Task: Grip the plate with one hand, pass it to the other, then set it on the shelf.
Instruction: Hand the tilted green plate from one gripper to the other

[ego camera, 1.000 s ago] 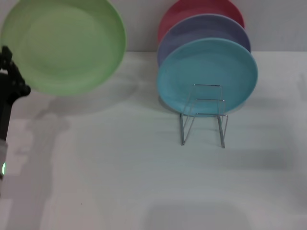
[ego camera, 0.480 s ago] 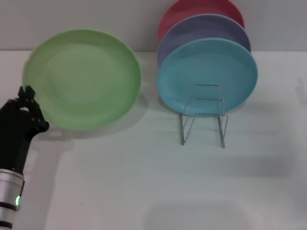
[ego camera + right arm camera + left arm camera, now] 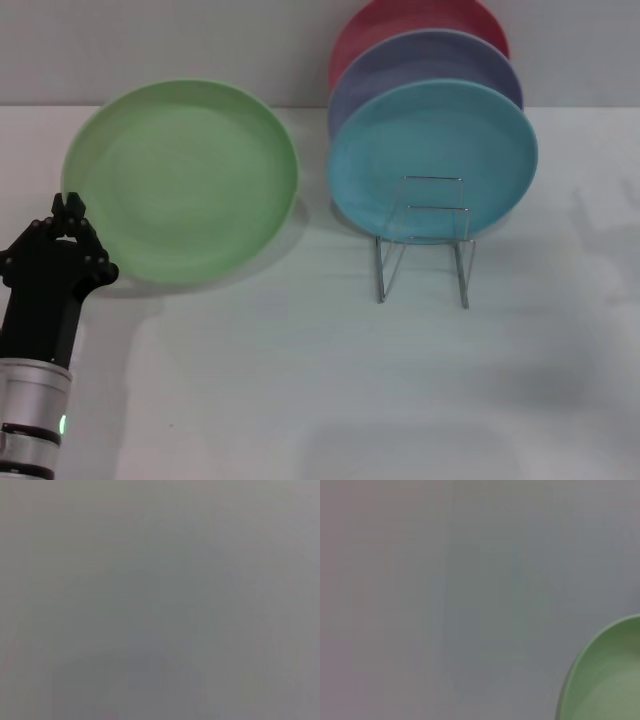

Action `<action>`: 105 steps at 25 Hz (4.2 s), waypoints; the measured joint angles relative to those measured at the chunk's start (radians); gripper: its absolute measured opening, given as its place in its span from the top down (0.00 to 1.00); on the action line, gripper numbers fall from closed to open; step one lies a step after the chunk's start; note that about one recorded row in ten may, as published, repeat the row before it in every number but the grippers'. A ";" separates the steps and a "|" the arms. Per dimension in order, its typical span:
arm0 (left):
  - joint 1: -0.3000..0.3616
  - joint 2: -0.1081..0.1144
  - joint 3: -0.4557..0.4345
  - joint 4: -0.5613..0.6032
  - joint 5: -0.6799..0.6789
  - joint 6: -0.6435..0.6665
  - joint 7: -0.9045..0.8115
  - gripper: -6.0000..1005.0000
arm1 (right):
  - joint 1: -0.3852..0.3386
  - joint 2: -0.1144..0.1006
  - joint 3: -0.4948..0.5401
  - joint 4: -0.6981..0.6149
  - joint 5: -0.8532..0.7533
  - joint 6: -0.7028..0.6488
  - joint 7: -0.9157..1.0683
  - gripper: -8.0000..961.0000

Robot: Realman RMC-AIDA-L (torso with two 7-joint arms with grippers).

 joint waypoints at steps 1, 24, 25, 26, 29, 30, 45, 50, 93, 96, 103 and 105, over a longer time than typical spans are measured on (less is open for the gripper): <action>-0.007 0.000 0.025 0.005 -0.014 0.023 0.005 0.93 | -0.016 0.002 -0.042 0.002 0.000 -0.015 0.000 0.28; -0.018 0.000 0.059 0.014 -0.020 0.037 0.028 0.92 | -0.022 0.006 -0.403 0.159 0.000 -0.014 -0.007 0.28; -0.018 0.000 0.059 0.014 -0.020 0.037 0.028 0.92 | -0.022 0.006 -0.403 0.159 0.000 -0.014 -0.007 0.28; -0.017 0.000 0.062 0.011 -0.021 0.038 0.039 0.92 | -0.013 0.006 -0.410 0.165 0.000 -0.003 -0.005 0.28; -0.013 0.000 0.080 -0.022 -0.053 0.039 0.097 0.91 | 0.030 0.006 -0.444 0.189 -0.002 0.056 0.001 0.28; -0.013 0.000 0.080 -0.022 -0.053 0.039 0.097 0.91 | 0.030 0.006 -0.444 0.189 -0.002 0.056 0.001 0.28; 0.015 0.000 0.212 -0.158 -0.269 0.147 0.314 0.91 | 0.146 0.004 -0.456 0.250 -0.025 0.247 0.001 0.28; 0.017 0.000 0.239 -0.193 -0.309 0.165 0.378 0.90 | 0.166 0.003 -0.454 0.258 -0.026 0.268 0.000 0.28; 0.013 0.000 0.341 -0.331 -0.402 0.267 0.678 0.88 | 0.284 0.007 -0.386 0.383 -0.037 0.575 -0.012 0.40; 0.013 0.000 0.341 -0.331 -0.402 0.267 0.679 0.88 | 0.284 0.007 -0.386 0.383 -0.038 0.575 -0.012 0.42; 0.020 0.000 0.339 -0.340 -0.402 0.268 0.694 0.88 | 0.282 0.009 -0.378 0.383 -0.038 0.575 -0.012 0.61; 0.020 0.000 0.339 -0.341 -0.403 0.268 0.694 0.87 | 0.281 0.009 -0.377 0.383 -0.038 0.575 -0.012 0.66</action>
